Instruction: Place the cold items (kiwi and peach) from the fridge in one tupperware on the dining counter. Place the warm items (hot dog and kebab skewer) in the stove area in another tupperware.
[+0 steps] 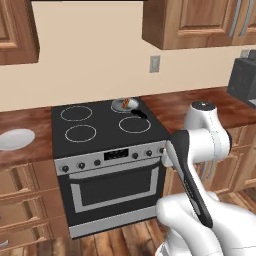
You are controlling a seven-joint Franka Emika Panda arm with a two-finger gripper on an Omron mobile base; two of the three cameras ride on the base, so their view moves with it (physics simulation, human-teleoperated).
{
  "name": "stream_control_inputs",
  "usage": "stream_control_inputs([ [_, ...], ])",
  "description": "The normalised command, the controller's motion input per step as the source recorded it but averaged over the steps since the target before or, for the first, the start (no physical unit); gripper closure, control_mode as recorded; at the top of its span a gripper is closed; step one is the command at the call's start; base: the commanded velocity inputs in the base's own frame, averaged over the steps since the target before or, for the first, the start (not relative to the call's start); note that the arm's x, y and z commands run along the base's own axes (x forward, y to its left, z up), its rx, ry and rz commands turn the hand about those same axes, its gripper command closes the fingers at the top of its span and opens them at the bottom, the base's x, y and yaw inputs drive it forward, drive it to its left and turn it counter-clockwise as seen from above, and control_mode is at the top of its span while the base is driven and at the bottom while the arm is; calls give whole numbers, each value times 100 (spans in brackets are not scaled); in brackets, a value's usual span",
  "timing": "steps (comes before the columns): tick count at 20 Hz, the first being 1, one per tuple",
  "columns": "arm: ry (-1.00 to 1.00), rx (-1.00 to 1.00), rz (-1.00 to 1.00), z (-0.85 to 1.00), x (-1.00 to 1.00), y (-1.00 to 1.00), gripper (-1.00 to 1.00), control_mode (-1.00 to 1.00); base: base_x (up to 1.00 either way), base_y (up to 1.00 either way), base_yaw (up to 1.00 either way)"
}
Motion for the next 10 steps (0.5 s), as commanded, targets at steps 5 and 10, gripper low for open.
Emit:
stream_control_inputs([
  [5,0,0,0,0,0,0,-100,100,68,19,0],
  [10,0,0,0,0,0,0,-100,100,56,17,0],
])
